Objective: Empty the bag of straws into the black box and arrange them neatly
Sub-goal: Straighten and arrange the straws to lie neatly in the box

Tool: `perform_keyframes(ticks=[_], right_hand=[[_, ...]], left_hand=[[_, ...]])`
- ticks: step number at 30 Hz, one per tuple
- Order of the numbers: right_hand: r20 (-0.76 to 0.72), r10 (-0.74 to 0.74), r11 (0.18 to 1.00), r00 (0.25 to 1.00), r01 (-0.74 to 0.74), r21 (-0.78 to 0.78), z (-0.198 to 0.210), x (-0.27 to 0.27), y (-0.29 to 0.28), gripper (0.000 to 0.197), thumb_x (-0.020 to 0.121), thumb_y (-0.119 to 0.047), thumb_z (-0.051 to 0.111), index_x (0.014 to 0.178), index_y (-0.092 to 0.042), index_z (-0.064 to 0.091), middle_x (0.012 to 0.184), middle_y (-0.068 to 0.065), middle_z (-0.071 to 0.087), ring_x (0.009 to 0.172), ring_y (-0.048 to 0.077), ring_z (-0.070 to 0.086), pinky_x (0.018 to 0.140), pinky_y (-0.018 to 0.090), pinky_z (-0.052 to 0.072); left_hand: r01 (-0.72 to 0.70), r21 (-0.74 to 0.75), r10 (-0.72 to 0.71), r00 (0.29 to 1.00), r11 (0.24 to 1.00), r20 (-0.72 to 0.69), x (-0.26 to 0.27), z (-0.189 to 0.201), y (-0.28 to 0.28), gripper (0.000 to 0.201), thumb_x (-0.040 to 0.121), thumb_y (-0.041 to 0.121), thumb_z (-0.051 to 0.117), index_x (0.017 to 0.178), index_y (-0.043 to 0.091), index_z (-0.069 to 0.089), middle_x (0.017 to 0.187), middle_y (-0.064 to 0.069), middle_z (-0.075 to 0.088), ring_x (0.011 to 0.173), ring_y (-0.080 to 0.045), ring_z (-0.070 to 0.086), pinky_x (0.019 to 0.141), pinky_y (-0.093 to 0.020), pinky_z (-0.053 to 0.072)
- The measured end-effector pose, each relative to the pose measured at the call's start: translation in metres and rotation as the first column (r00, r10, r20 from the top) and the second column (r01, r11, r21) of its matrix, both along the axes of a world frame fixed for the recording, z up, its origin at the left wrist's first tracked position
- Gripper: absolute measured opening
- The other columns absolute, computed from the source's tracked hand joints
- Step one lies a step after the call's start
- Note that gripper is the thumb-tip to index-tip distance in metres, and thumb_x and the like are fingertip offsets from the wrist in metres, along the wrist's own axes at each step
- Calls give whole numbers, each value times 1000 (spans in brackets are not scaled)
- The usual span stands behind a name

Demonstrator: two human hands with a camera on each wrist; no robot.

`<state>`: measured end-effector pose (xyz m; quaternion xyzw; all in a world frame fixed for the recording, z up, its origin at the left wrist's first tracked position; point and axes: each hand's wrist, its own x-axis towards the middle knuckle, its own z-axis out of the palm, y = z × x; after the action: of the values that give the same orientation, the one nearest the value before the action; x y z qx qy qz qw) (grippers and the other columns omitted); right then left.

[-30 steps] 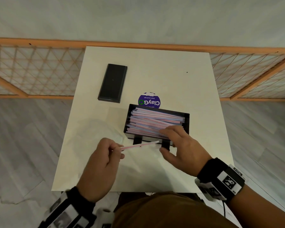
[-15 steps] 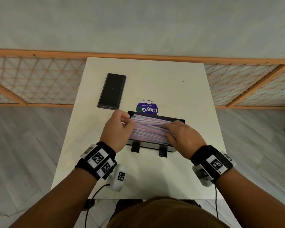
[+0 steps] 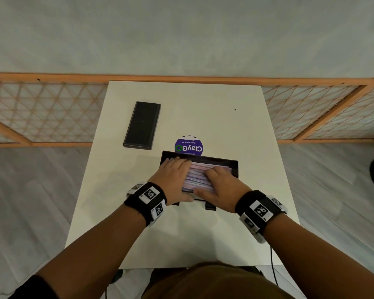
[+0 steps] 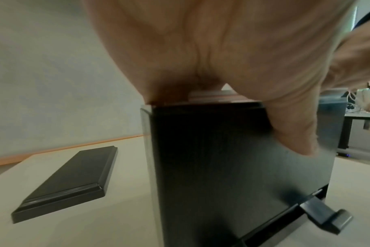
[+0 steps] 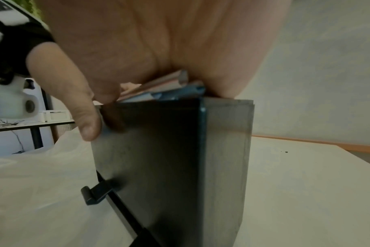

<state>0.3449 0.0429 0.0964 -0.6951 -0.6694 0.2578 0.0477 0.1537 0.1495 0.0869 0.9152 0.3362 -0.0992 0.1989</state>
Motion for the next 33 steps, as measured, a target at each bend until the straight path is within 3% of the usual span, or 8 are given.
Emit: perform_keyframes(ticks=[2,6,11,16,20,24,28,33], right_hand=[[-11,25,993,1000,-23,120,1,3,-1,63,88,-72,51,121,-18,54,117,1,51,101,20,51,95,34,48],[149,94,946,984,-135,296,1,4,-3,40,96,-58,51,106,-20,59,107,1,55,91,23,52,82,36,47],[214,101,975,972,-139,173,-11,10,-4,37,103,-40,37,97,-18,66,95,3,61,88,30,61,84,43,52],[171,2,970,985,-44,240,-4,19,2,17,93,-19,62,107,-11,66,108,10,60,89,33,60,73,45,57],[167,3,993,986,-23,116,-2,15,10,29,95,-18,57,124,-12,60,124,9,56,107,33,59,84,46,57],[227,75,993,971,-51,-107,-3,11,19,41,95,-12,51,136,-12,49,132,11,53,116,34,57,96,44,53],[191,85,996,978,-77,-50,1,15,23,36,94,-15,53,129,-15,58,129,8,57,114,31,60,96,43,53],[161,75,996,984,-82,33,24,12,11,23,96,-33,52,105,-19,67,107,4,59,99,27,60,81,42,55]], left_hand=[[-10,5,10,1000,1000,4,2,-3,2,110,68,73,76,152,19,29,152,-4,42,140,-25,39,123,-44,24],[-78,-41,81,995,996,55,4,-4,-2,105,66,76,75,147,23,35,142,-2,50,129,-22,50,115,-41,38],[-104,-94,112,990,990,90,0,0,-6,106,70,70,78,151,20,31,148,-2,43,135,-23,42,117,-38,33],[-150,-143,175,968,978,179,-6,0,-14,106,73,69,76,154,20,29,154,1,34,140,-20,33,120,-37,25],[-131,-102,152,958,986,243,-9,3,-18,87,80,64,72,148,19,40,149,0,43,136,-19,39,118,-37,34],[-55,30,44,952,998,305,-19,3,-18,53,84,59,68,124,24,65,124,6,55,113,-16,53,100,-34,48],[-21,93,-11,942,995,336,-24,2,-26,27,92,48,63,102,28,77,97,8,56,91,-14,54,80,-33,52],[-47,46,30,949,998,313,-22,1,-34,27,98,45,57,100,28,78,98,9,55,90,-13,55,77,-32,53]])
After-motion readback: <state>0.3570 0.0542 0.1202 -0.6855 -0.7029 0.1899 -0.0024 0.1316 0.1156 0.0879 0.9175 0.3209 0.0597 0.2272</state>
